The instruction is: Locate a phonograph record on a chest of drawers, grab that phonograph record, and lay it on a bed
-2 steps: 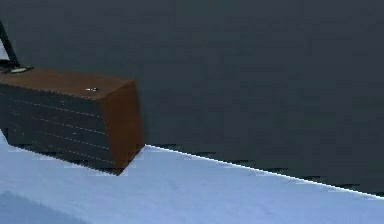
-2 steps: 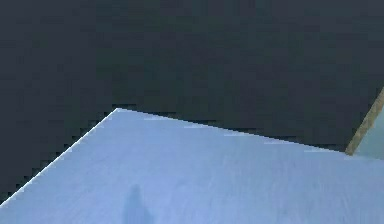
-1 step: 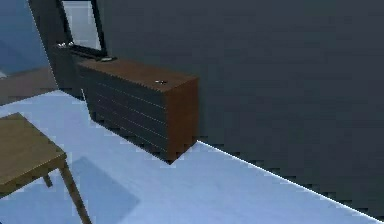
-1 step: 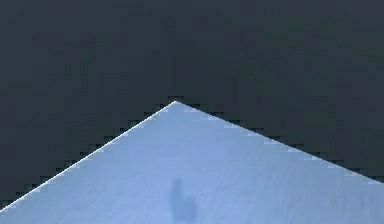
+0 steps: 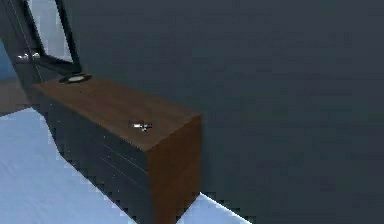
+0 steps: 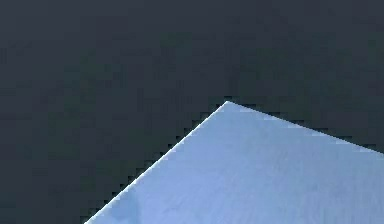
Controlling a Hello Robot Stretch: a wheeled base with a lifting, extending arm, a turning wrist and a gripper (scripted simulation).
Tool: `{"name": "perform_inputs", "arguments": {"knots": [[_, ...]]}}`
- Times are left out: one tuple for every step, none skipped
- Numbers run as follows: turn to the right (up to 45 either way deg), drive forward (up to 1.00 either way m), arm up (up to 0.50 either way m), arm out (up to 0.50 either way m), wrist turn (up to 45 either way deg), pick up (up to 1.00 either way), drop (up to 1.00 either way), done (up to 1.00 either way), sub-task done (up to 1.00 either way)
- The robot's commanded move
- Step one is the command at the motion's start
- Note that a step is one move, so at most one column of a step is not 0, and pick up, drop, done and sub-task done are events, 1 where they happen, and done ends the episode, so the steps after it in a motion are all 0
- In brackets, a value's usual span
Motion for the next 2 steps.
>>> {"name": "perform_inputs", "arguments": {"knots": [[-45.0,0.00,0.00,0.00,0.0,0.00,0.00,0.00,0.00],[-45.0,0.00,0.00,0.00,0.0,0.00,0.00,0.00,0.00]]}}
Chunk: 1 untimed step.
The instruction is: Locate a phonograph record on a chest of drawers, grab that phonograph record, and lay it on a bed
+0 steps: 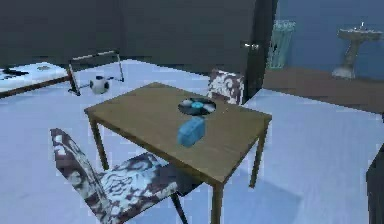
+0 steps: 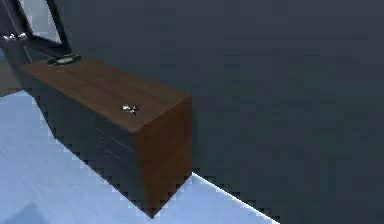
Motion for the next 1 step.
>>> {"name": "perform_inputs", "arguments": {"knots": [[-45.0,0.00,0.00,0.00,0.0,0.00,0.00,0.00,0.00]]}}
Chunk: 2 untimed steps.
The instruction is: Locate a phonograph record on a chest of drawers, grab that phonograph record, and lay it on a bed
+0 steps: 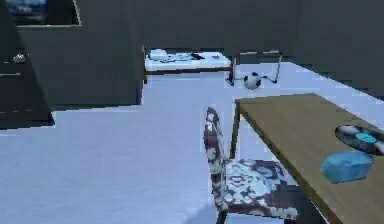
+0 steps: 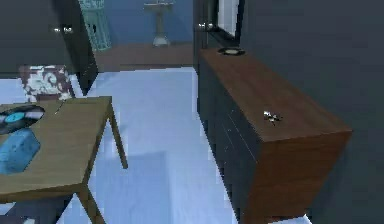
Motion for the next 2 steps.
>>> {"name": "perform_inputs", "arguments": {"knots": [[-33.0,0.00,0.00,0.00,0.0,0.00,0.00,0.00,0.00],[0.0,0.70,0.00,0.00,0.0,0.00,0.00,0.00,0.00]]}}
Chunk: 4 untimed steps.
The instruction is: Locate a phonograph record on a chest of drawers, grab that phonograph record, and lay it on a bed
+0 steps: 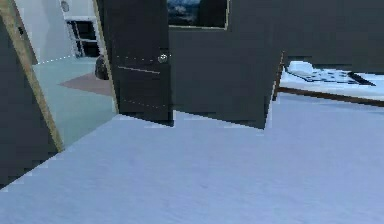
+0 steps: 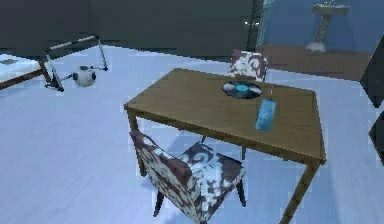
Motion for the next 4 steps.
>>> {"name": "perform_inputs", "arguments": {"knots": [[18.0,0.00,0.00,0.00,0.0,0.00,0.00,0.00,0.00],[0.0,0.40,0.00,0.00,0.0,0.00,0.00,0.00,0.00],[45.0,0.00,0.00,0.00,0.0,0.00,0.00,0.00,0.00],[0.0,1.00,0.00,0.00,0.0,0.00,0.00,0.00,0.00]]}}
